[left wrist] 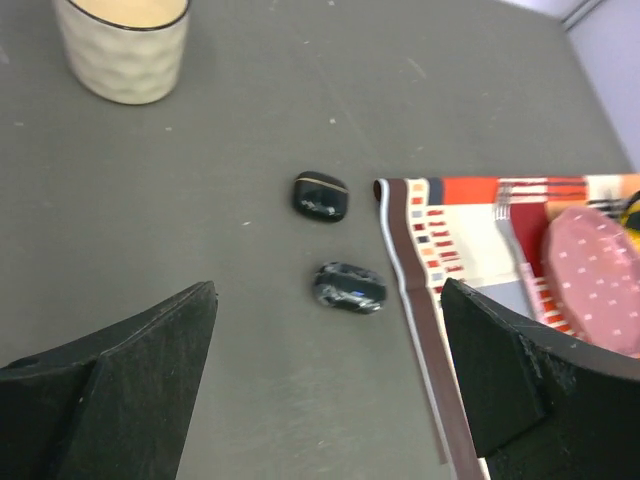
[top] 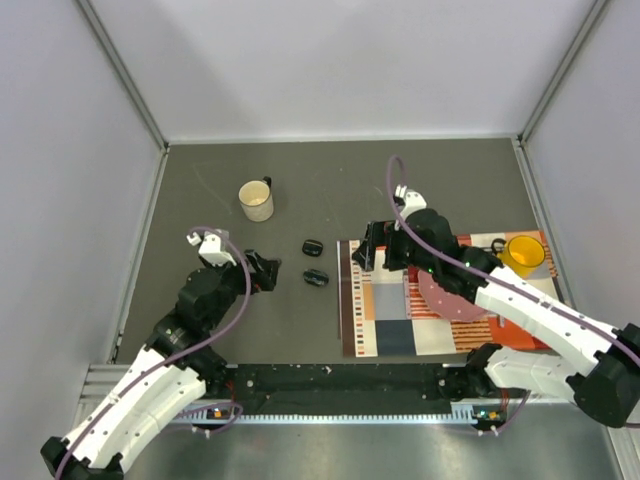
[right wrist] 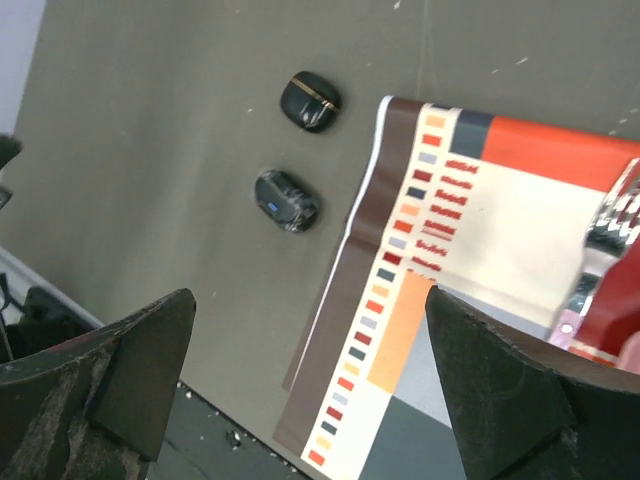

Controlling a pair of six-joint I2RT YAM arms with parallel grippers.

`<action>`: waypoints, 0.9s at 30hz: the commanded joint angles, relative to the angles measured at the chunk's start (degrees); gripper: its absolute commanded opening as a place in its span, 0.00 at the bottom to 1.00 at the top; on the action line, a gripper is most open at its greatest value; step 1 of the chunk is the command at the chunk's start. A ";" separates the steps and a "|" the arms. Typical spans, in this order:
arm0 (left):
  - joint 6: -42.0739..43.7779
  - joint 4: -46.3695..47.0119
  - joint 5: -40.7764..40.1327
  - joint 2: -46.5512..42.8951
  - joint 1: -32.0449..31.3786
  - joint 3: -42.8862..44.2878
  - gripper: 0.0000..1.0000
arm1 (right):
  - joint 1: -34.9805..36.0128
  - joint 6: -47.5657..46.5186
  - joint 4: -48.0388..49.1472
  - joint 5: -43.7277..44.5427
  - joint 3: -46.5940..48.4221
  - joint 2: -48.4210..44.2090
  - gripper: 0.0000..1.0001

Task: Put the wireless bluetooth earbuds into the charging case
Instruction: Reset both arms

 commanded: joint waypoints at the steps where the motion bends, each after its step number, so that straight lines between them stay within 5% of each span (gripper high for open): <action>1: 11.10 -10.56 -1.84 -0.30 0.28 6.61 0.99 | -2.83 -3.64 -6.50 3.38 5.73 2.26 0.99; 7: 16.74 -20.49 4.49 8.57 0.54 15.40 0.99 | -5.65 -13.19 -14.74 -2.84 12.14 7.53 0.99; 9: 17.10 -20.77 4.24 12.25 0.72 17.86 0.99 | -5.65 -13.66 -21.51 1.67 16.89 9.73 0.99; 16: 19.73 -7.86 18.96 10.26 4.75 17.26 0.99 | -5.91 -14.80 -24.44 4.26 19.63 10.18 0.99; 27: 3.21 -9.86 4.76 -0.38 4.76 17.25 0.99 | -22.87 -11.90 -19.34 -21.58 15.67 5.61 0.99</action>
